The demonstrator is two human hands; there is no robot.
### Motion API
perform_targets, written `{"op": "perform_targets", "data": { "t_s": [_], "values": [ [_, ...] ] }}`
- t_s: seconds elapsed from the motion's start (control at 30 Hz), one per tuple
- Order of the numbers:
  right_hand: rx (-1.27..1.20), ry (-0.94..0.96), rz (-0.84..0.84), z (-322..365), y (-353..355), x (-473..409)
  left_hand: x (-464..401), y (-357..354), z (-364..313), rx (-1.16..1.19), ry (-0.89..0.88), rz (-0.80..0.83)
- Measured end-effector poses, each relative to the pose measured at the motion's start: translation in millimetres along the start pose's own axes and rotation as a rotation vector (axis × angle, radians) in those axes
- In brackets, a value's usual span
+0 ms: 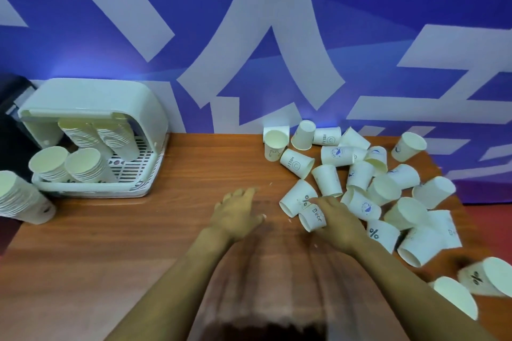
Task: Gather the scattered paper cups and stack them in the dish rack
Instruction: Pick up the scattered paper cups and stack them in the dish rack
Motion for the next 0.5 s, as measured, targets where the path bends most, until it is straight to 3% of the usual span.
{"op": "perform_targets", "data": {
  "t_s": [0.5],
  "values": [
    [0.100,0.256,0.153,-55,-32,-46,-103,-80,-71,-0.058,-0.046,0.147]
  ]
}}
Point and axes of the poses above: each hand's wrist, its own x-axis away from the middle knuckle, its own y-axis out of the back of the hand, z = x × y, the point moved 10 cm from there along -x, towards the middle knuckle, and after that the axes turned 11 degrees about -z, right-handed, at the moved point
